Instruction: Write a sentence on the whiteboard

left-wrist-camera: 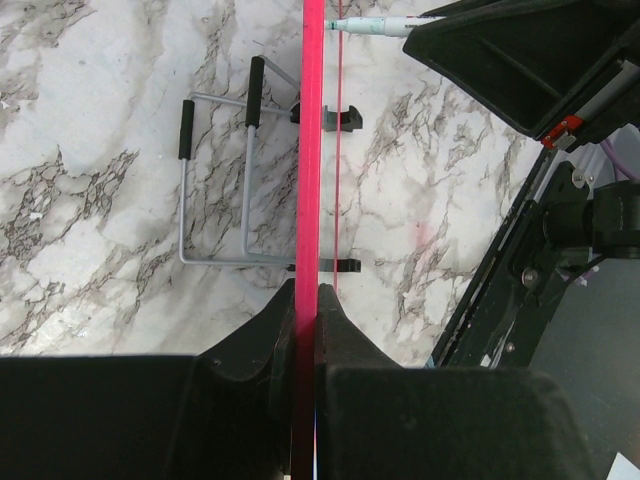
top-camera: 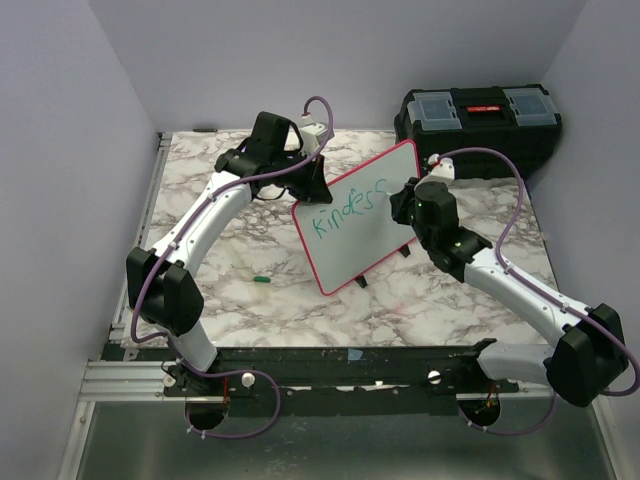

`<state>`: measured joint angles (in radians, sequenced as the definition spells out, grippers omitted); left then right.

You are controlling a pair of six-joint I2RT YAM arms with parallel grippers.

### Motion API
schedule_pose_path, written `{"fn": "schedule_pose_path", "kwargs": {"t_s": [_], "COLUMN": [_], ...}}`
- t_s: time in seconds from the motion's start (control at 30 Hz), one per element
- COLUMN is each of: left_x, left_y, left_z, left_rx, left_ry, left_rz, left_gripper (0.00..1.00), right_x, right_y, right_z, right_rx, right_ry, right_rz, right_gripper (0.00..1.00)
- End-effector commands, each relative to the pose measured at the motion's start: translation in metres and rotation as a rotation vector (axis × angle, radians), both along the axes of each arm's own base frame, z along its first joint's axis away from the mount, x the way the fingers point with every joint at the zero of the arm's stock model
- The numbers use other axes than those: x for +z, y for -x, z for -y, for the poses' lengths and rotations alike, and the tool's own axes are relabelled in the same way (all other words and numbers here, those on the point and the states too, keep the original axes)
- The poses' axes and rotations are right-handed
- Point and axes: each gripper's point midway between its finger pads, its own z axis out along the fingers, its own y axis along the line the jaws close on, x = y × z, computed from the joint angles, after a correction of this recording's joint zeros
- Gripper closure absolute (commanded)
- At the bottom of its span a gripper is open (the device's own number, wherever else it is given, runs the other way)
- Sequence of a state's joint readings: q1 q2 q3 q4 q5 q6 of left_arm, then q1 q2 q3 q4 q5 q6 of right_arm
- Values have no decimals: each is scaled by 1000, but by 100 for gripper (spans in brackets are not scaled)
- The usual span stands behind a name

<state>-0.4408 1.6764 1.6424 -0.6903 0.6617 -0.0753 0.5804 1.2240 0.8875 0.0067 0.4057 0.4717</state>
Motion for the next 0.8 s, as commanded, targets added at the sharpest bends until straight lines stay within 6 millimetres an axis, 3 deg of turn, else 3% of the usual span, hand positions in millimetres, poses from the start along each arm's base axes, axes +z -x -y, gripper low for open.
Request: {"fn": "schedule_pose_path", "kwargs": {"t_s": [0.0, 0.47, 0.77], "left_x": [25, 26, 24], "left_y": [-3, -3, -3], "left_z": [-4, -3, -2], "left_rx": [0, -2, -4], "left_ry": [-2, 6, 11], "left_rz": [121, 123, 116], "left_gripper": [100, 100, 100], "right_x": [-5, -21, -18], "right_y": [0, 13, 21], "right_z": [2, -12, -19], "right_rx": [-21, 53, 101], "right_ry": [8, -56, -101], "right_rz": [-29, -85, -85], "right_gripper": [99, 99, 99]}}
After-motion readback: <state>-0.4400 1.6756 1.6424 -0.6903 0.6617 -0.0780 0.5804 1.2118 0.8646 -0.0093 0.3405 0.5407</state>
